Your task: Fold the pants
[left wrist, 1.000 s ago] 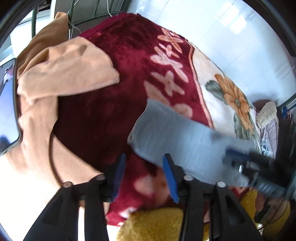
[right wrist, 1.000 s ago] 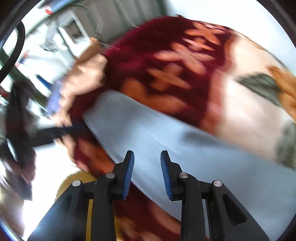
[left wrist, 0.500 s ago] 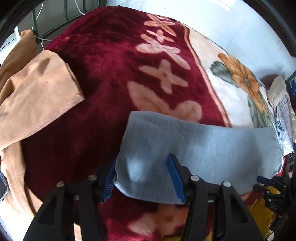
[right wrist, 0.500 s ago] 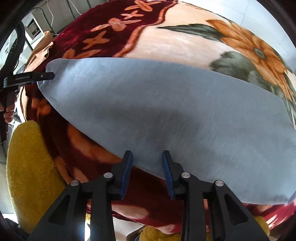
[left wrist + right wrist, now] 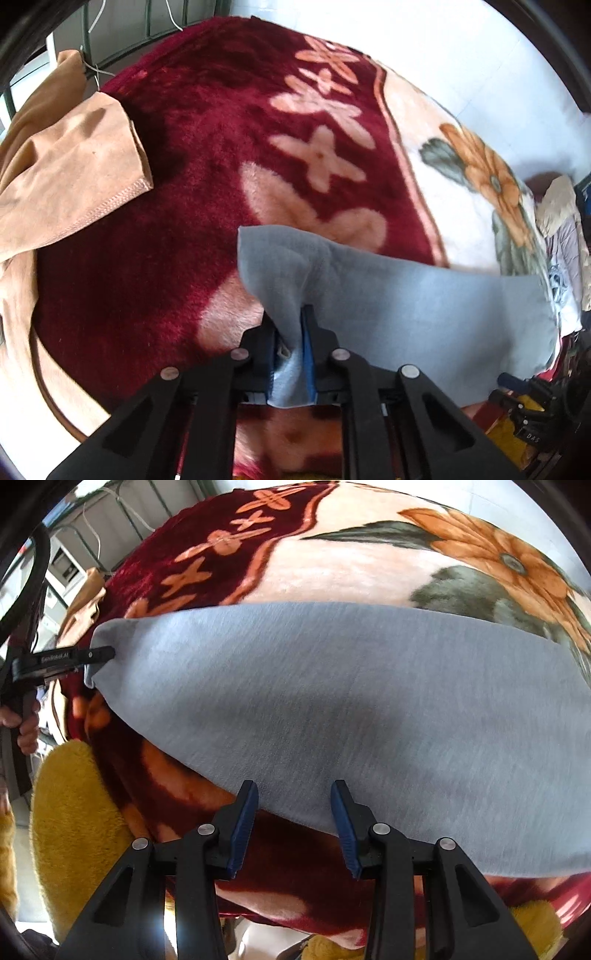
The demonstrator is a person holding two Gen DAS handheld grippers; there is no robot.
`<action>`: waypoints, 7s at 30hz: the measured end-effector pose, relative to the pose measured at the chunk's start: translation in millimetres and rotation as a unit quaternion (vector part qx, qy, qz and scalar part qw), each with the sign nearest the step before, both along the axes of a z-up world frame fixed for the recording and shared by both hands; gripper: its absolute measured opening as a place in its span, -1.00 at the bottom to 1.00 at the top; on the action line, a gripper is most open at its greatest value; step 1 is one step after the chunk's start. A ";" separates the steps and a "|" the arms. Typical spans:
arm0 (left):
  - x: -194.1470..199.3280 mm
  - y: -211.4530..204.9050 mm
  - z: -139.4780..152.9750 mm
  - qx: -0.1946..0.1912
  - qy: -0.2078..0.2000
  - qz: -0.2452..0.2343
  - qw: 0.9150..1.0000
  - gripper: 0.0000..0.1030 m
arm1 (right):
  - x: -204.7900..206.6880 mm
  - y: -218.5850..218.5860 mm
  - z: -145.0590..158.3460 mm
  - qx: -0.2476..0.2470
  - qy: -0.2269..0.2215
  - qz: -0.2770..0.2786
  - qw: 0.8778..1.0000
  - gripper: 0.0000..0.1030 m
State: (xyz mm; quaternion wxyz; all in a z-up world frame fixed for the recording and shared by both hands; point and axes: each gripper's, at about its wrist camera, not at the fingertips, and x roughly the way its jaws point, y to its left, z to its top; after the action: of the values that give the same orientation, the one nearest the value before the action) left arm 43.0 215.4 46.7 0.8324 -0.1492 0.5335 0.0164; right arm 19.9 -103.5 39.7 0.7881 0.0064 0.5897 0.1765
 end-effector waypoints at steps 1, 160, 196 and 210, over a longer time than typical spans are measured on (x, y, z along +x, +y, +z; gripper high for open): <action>-2.4 -0.8 5.1 -0.007 -0.006 0.001 1.000 -0.77 | 0.5 -0.6 1.1 0.002 -0.001 -0.003 1.000 -0.19; 9.8 -372.3 60.0 -0.044 -0.015 -0.254 0.966 -0.78 | -22.8 -201.0 34.0 0.121 -0.069 -0.213 0.967 -0.19; -8.1 -317.0 6.9 0.019 0.010 -0.208 0.978 -0.11 | 15.7 -170.3 3.6 0.168 -0.037 -0.200 0.965 -0.19; -9.5 -301.1 -19.3 0.023 0.045 -0.193 0.980 0.03 | 13.1 -165.8 -19.7 0.087 -0.030 -0.164 0.982 -0.48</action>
State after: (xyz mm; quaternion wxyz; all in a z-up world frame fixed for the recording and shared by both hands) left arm 33.5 -85.8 27.5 0.7982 -0.0239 0.5887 -0.1255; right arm 33.1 -269.3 19.9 0.8200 0.1661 0.5394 0.0950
